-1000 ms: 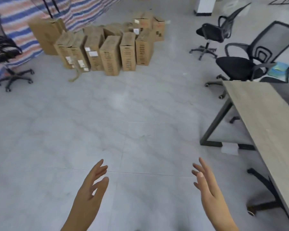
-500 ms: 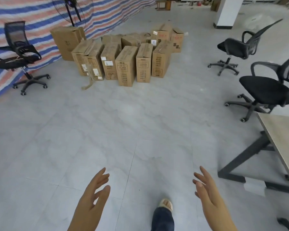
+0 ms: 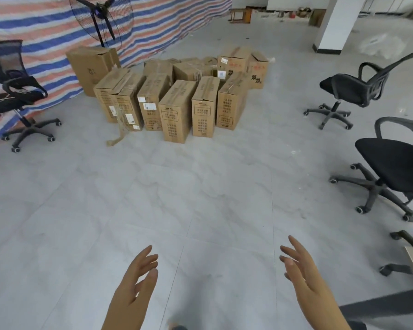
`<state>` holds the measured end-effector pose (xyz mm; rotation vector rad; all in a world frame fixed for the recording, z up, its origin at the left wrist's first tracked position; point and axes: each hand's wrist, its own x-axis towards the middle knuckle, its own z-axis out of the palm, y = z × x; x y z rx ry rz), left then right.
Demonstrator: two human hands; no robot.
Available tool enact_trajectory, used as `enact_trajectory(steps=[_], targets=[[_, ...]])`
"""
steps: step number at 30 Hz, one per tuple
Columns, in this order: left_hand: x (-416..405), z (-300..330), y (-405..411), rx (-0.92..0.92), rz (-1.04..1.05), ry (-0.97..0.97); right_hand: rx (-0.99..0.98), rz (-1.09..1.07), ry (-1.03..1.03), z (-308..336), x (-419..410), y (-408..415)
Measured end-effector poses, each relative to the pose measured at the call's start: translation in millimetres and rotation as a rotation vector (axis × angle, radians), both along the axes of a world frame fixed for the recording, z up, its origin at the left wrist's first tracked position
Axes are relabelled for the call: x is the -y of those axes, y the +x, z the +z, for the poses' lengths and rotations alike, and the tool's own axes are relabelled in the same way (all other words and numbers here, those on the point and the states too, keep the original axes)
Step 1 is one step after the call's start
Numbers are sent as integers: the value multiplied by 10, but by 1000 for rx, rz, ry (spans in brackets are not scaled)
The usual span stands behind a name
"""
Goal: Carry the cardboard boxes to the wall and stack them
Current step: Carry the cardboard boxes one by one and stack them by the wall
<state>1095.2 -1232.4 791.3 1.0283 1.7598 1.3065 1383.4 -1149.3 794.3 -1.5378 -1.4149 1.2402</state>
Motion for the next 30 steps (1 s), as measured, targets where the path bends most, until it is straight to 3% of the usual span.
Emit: enact_trajectory(steps=[6,17,30], targets=[[-1237,-176,-335,8,-12,-27,13,-56,-22,-155,-1110,-282],[-3984,73,-1289,-51,-169,1,-4,-202,51,44,-3513,-1013],[-6861,-119,-1148,-43,-84,-36,32,-164,-32,-204,-6422,-831]])
